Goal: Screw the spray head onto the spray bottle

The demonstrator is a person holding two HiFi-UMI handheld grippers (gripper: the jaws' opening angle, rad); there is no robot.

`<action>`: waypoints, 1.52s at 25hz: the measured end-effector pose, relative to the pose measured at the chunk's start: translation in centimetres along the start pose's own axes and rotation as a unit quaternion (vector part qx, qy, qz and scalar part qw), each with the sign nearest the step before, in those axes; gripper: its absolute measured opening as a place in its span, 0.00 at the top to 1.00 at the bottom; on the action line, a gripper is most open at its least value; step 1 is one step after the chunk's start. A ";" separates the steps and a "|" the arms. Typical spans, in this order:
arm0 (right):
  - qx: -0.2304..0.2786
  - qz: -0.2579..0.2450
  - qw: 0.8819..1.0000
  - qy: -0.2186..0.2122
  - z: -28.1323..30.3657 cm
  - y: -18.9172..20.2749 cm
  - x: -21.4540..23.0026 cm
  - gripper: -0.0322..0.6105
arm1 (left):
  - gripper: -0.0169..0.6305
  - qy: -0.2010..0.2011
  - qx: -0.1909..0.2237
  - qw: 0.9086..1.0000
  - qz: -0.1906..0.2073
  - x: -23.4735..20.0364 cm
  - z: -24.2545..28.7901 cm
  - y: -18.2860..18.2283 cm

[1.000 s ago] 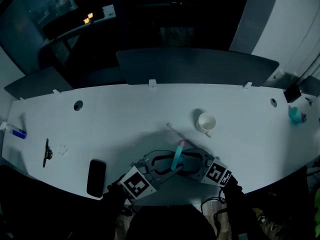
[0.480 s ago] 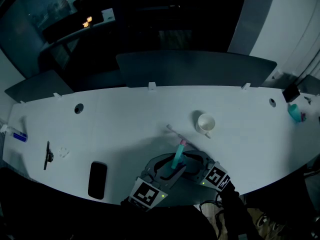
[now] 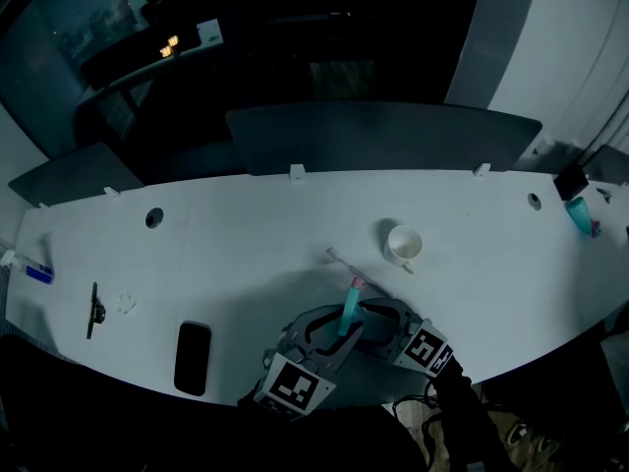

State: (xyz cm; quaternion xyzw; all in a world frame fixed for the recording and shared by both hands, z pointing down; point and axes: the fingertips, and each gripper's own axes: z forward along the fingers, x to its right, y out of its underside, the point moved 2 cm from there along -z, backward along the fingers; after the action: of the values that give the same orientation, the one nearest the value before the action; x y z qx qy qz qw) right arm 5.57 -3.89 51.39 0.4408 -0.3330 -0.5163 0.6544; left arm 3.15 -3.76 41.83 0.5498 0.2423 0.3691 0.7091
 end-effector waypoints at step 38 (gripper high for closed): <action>0.003 0.007 1.000 0.003 0.3 0.0 0.2 0.45 | 0.78 -0.052 0.137 0.989 0.002 -0.5 -0.7 -1.1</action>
State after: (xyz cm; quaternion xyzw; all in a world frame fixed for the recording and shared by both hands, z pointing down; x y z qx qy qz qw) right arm 5.32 -4.12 51.47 0.4419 -0.3362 -0.5092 0.6575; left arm 2.61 -3.83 40.50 0.6612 0.2520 0.3047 0.6375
